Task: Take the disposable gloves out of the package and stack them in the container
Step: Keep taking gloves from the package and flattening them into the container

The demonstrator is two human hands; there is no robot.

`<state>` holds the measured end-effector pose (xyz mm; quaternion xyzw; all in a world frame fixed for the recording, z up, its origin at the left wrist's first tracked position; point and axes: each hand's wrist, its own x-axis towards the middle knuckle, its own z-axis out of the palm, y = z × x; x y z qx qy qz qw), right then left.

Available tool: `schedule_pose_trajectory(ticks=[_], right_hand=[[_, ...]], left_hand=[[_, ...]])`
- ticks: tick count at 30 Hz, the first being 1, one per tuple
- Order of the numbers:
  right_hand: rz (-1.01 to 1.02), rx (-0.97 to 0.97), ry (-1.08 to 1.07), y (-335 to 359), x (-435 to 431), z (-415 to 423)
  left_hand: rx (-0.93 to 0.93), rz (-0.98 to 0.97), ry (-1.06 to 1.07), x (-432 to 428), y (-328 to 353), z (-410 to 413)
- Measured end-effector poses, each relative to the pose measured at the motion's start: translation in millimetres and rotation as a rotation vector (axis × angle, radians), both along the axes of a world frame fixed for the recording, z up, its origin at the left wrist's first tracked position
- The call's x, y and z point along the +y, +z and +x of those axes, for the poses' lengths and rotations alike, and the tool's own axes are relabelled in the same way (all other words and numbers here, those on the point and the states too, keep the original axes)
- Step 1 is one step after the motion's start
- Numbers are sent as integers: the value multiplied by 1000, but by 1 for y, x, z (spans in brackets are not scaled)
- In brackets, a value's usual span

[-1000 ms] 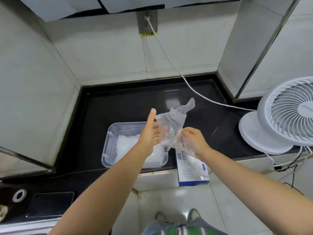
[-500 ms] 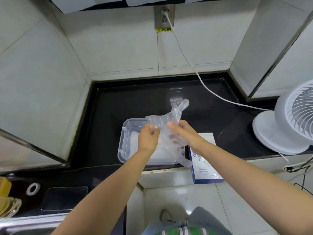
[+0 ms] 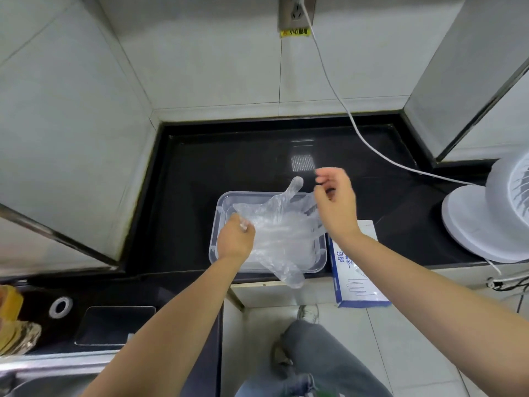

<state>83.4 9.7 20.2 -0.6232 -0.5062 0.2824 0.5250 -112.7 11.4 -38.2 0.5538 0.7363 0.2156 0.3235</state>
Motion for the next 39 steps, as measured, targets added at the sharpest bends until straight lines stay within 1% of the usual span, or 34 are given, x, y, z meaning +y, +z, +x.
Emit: schedule_pose_trajectory(ticks=[1,2,3,5,6,7,8,10,11,12,13,14,15,16,17,18,21,22,23,25,27,29,32,34,37,39], right_hand=[[30,-58,103,-1,1,-9],[10,-116,217,-5,2,-18],[-58,-176,330,-11,4,-26],[-339,-323,527,-30,8,-39],[-507,-398,582,-40,10,-42],[-634,-456,606,-49,11,-44],[-715,-494,608,-58,12,-45],[-787,-520,596,-70,13,-47],[-806,-522,597,-76,14,-49],[-821,-520,605,-80,14,-51],[-836,-516,619,-84,15,-53],[-853,-510,634,-88,16,-54],[-862,-507,652,-91,17,-54],[-873,-512,673,-93,18,-55],[-875,-522,691,-95,19,-55],[-881,-530,700,-98,21,-55],[-885,-520,704,-104,23,-53],[-873,-528,689,-107,24,-51],[-862,-542,646,-110,26,-48],[-850,-576,526,-118,30,-41],[-905,-585,491,-124,30,-38],[-968,-568,533,-126,28,-40],[-966,-499,568,-115,34,-45],[-861,-425,525,-100,40,-43],[-589,-210,378,-68,44,-35],[-443,-131,335,-46,42,-23]], left_hand=[[23,-4,-12,1,0,1],[51,-9,-22,2,-1,2],[85,-19,-28,2,-1,3],[141,-38,-45,3,-1,3],[154,-45,-65,5,-3,2],[165,-64,-94,6,-4,0],[180,-88,-121,7,-4,0],[245,-113,-176,8,-5,1],[312,-77,-202,9,-6,2],[396,5,-230,9,-8,5],[469,123,-257,8,-8,8],[504,238,-280,10,-8,12],[494,328,-302,11,-7,17],[464,354,-339,13,-7,21],[423,320,-375,16,-9,23],[381,214,-402,21,-16,24],[305,-331,-429,29,-42,16],[283,-451,-409,30,-50,9],[254,-520,-381,30,-56,4],[186,-582,-339,30,-60,-4],[171,-604,-350,28,-59,-7],[151,-614,-356,28,-59,-8],[188,-584,-397,26,-54,-8],[264,-462,-425,25,-44,-8],[391,-207,-364,24,-22,-4],[399,-78,-317,23,-5,4]])
